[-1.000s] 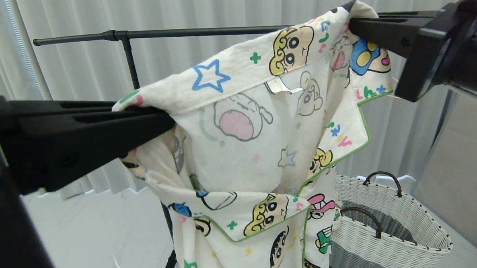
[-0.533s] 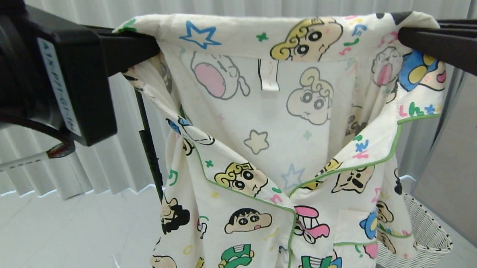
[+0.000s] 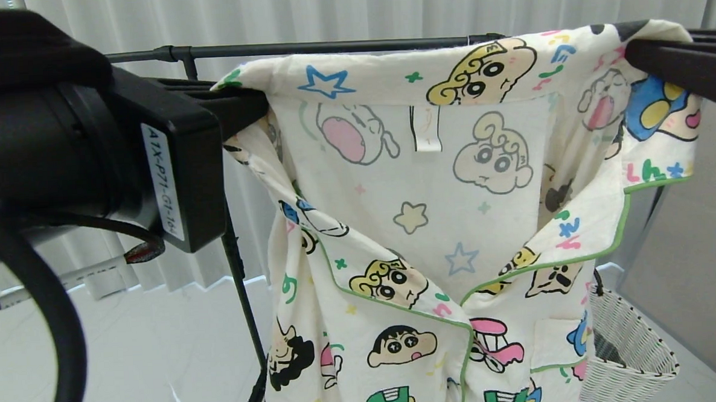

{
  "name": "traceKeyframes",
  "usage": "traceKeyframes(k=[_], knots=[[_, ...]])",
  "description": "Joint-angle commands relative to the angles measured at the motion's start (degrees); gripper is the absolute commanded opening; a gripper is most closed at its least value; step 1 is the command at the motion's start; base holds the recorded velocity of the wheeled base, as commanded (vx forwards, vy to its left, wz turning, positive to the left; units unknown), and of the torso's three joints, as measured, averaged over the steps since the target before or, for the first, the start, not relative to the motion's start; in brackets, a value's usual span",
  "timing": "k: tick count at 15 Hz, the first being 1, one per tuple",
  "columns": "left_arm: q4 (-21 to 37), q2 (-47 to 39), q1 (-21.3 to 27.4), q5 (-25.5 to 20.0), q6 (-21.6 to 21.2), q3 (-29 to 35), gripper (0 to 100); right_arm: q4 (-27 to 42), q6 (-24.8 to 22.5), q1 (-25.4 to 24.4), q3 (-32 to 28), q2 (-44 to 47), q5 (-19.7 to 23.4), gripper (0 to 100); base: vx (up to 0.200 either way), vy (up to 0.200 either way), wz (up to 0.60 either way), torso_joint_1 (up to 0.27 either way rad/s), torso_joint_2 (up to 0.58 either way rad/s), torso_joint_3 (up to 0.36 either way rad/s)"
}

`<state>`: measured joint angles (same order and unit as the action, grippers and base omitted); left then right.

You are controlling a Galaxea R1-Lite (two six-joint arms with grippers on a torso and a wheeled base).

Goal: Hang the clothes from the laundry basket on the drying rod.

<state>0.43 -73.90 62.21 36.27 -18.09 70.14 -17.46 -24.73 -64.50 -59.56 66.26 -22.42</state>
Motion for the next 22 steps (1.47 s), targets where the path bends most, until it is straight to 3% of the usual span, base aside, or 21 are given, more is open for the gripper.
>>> traceKeyframes(k=[1, 3, 4, 10, 12, 16, 19, 20, 22], knots=[[-0.08, -0.28, 0.02, 0.03, -0.01, 0.08, 0, 0.05, 0.04, -0.01, 1.12, -1.22, 0.01, 0, 0.0, 0.0, 0.0, 0.0, 0.0, 0.0], [-0.16, -0.28, 0.02, 0.03, -0.01, 0.08, 0, 0.05, 0.04, 0.08, 3.49, -2.71, 0.01, 0, 0.0, 0.0, 0.0, 0.0, 0.0, 0.0], [-0.16, -0.28, 0.02, 0.03, -0.01, 0.08, 0, 0.05, 0.04, 0.08, 4.54, -3.41, 0.01, 100, 0.0, 0.0, 0.0, 0.0, 0.0, 0.0], [-0.16, -0.28, -0.33, 0.73, -0.63, -0.01, 0, 0.58, -0.05, -0.01, 8.76, -8.16, 0.18, 100, 0.0, 0.0, 0.0, 0.0, 0.0, 0.0], [-0.16, -0.98, -2.53, 3.11, -1.25, 0.08, 0, 3.04, 0.04, 0.08, 9.47, -11.32, 0.18, 100, 0.0, 0.0, 0.0, 0.0, 0.0, 0.0], [-0.08, -1.34, -5.87, 3.46, -1.16, -0.71, 0, 7.35, 0.83, 0.43, 11.49, -16.25, 0.09, 100, 0.0, 0.0, 0.0, 0.0, 0.0, 0.0], [-0.16, -0.63, -6.93, 3.55, -1.16, -1.77, 0, 15.0, 3.9, 10.8, 13.07, -19.23, 0.01, 100, 0.0, 0.0, 0.0, 0.0, 0.0, 0.0], [-0.16, 0.07, -9.56, 3.55, -1.07, -2.91, 0, 20.97, 8.65, 21.87, 12.63, -19.59, 1.59, 100, 0.0, 0.0, 0.0, 0.0, 0.0, 0.0], [-0.16, 2.27, -14.04, 3.55, -1.07, -6.25, 0, 24.66, 10.5, 35.14, 12.54, -19.5, 7.04, 100, 0.0, 0.0, 0.0, 0.0, 0.0, 0.0]])
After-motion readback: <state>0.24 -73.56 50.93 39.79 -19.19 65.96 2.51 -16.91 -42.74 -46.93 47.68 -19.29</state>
